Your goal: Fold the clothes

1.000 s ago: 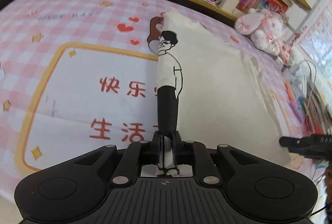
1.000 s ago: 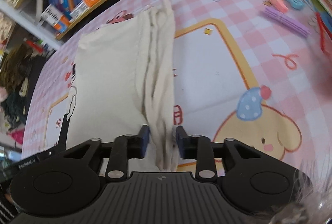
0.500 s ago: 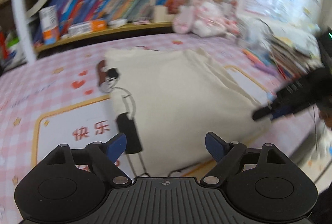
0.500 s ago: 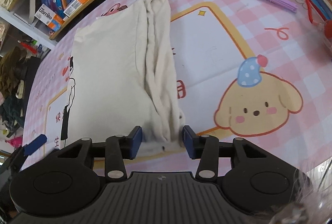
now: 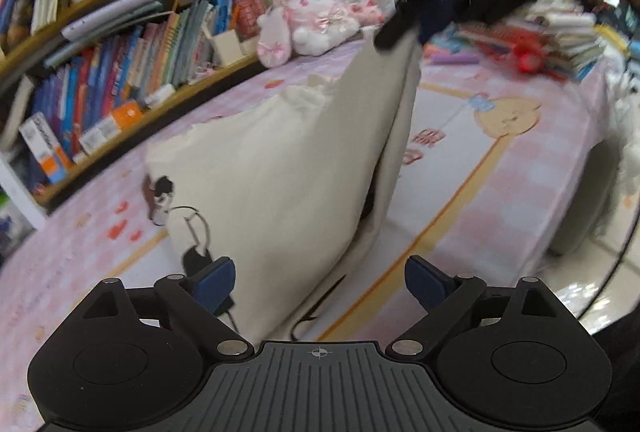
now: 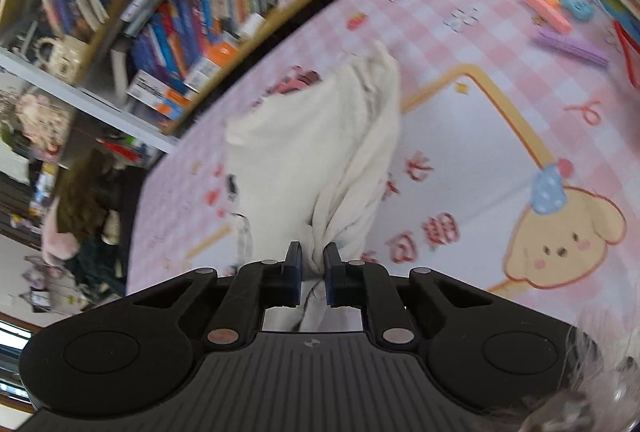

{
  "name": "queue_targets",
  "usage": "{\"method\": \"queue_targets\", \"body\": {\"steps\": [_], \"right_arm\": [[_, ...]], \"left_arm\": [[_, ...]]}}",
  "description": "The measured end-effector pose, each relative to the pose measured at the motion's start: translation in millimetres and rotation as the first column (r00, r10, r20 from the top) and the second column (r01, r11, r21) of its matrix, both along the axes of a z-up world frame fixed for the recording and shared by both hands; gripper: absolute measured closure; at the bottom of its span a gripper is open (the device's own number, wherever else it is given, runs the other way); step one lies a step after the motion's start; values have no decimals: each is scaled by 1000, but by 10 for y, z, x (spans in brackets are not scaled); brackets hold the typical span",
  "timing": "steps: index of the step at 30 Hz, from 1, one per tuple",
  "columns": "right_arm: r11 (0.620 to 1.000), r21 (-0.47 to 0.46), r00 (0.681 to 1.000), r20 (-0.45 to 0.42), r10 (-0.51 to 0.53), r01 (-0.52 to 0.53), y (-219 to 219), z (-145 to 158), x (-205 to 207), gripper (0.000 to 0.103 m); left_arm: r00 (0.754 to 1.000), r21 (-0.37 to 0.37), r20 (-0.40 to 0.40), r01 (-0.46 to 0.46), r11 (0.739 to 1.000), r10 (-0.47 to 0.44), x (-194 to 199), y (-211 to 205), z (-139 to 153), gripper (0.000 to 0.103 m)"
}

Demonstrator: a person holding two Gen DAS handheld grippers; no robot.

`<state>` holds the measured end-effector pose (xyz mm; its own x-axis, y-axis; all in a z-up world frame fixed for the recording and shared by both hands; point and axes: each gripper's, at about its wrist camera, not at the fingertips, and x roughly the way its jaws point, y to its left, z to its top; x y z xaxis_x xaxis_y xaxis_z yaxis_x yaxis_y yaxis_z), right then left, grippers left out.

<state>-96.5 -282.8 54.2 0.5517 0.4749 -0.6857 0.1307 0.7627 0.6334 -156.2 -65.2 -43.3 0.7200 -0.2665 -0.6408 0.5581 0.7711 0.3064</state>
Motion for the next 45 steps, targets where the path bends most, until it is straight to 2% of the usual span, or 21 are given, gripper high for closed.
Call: {"method": "queue_targets", "body": {"steps": [3, 8, 12, 13, 14, 15, 17, 19, 21, 25, 26, 28, 31, 34, 36, 38, 40, 43, 45], "right_arm": [[1000, 20, 1000, 17, 1, -2, 6, 107, 17, 94], [999, -31, 1000, 10, 5, -4, -29, 86, -19, 94], [988, -148, 999, -14, 33, -35, -33, -43, -63, 92], [978, -204, 999, -21, 41, -45, -18, -74, -80, 84], [960, -273, 998, -27, 54, -59, 7, -98, -100, 61], [932, -353, 996, -25, 81, -85, 51, -112, -125, 49], [848, -508, 986, -13, 166, -149, 169, -127, -186, 45], [735, -636, 952, 2, 305, -234, 338, -151, -270, 42], [623, -712, 882, 11, 472, -324, 527, -198, -366, 38], [452, -773, 721, -11, 693, -445, 920, -366, -485, 36], [410, -785, 682, -21, 731, -464, 1020, -426, -503, 36], [355, -803, 637, -38, 770, -478, 1188, -551, -522, 39], [315, -816, 598, -46, 800, -484, 1338, -679, -529, 43], [293, -831, 594, -56, 802, -473, 1399, -758, -515, 51], [281, -841, 611, -72, 789, -462, 1391, -805, -477, 62], [270, -851, 624, -84, 777, -450, 1375, -833, -434, 84], [263, -861, 622, -77, 779, -436, 1353, -791, -391, 94], [263, -882, 614, -38, 788, -391, 1338, -624, -377, 95], [255, -896, 607, -20, 795, -364, 1353, -524, -372, 96]], "left_arm": [[998, 57, 47, -32, 998, 30, 29, -32, -51, 9], [989, 143, 130, -89, 986, 70, 73, -64, -126, 9], [988, 117, 133, -91, 989, 75, 94, 3, -78, 10], [989, 105, 131, -86, 991, 72, 96, 14, -56, 9], [989, 94, 128, -81, 992, 69, 102, 24, -35, 9], [990, 89, 123, -75, 993, 64, 119, 27, -21, 9], [992, 85, 114, -71, 994, 61, 140, 30, -2, 9], [993, 80, 107, -66, 995, 58, 160, 35, 19, 9], [993, 71, 103, -65, 995, 58, 174, 45, 49, 9], [994, 34, 83, -72, 997, 69, 222, 77, 106, 9], [994, 23, 76, -75, 997, 73, 234, 86, 115, 9], [995, 3, 63, -82, 997, 82, 260, 105, 131, 9], [995, -27, 42, -93, 995, 94, 298, 133, 157, 9], [994, -57, 21, -105, 993, 106, 336, 161, 182, 9], [994, -74, 10, -111, 991, 112, 355, 177, 195, 9], [994, -67, 15, -108, 992, 110, 329, 174, 180, 9], [994, -39, 32, -100, 994, 101, 287, 150, 153, 9], [995, 4, 56, -87, 996, 87, 225, 114, 112, 10], [994, 61, 77, -80, 995, 75, 182, 69, 65, 12]]}}
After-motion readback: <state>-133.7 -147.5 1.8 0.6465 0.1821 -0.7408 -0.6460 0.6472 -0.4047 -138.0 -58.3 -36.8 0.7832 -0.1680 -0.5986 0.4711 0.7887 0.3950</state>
